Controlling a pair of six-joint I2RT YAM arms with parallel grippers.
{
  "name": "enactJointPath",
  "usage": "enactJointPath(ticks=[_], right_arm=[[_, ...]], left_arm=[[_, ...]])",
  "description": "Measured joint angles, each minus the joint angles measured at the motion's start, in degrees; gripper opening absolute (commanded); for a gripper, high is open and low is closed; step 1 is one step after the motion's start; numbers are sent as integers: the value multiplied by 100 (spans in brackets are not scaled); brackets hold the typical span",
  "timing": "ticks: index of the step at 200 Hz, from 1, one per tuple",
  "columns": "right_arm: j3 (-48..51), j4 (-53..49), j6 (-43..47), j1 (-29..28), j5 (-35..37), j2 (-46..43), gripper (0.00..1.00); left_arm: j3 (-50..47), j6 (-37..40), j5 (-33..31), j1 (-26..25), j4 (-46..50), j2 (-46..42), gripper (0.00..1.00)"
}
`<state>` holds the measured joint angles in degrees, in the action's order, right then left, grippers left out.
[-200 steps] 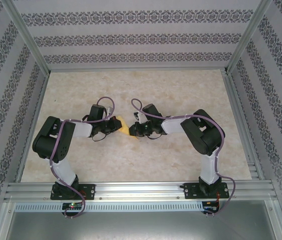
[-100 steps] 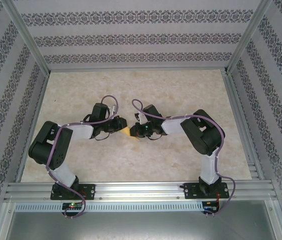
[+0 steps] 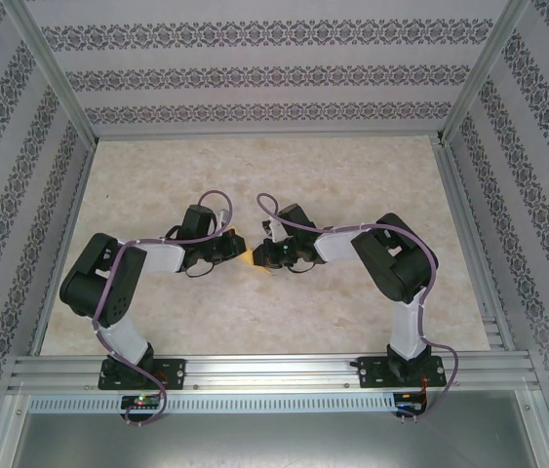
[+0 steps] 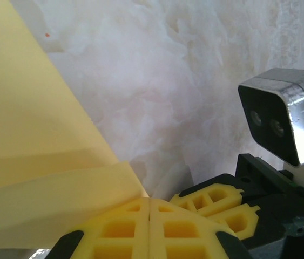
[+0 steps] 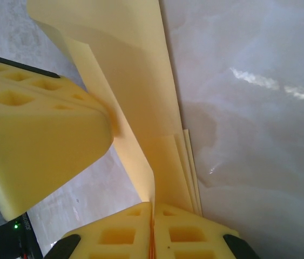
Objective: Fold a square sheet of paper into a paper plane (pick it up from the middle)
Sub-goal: Fold the wing for the fifth time at the center of the table.
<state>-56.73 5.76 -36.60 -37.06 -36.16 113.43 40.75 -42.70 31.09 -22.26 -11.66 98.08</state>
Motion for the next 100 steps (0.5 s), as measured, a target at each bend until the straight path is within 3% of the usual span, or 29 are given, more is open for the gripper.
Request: enactJointPath(ticks=[40, 100], right_arm=[[0, 0, -2, 9, -20, 0, 10], [-17, 0, -90, 22, -127, -9, 18]], left_arm=[[0, 0, -55, 0, 20, 197, 3], [15, 2, -57, 0, 26, 310, 2]])
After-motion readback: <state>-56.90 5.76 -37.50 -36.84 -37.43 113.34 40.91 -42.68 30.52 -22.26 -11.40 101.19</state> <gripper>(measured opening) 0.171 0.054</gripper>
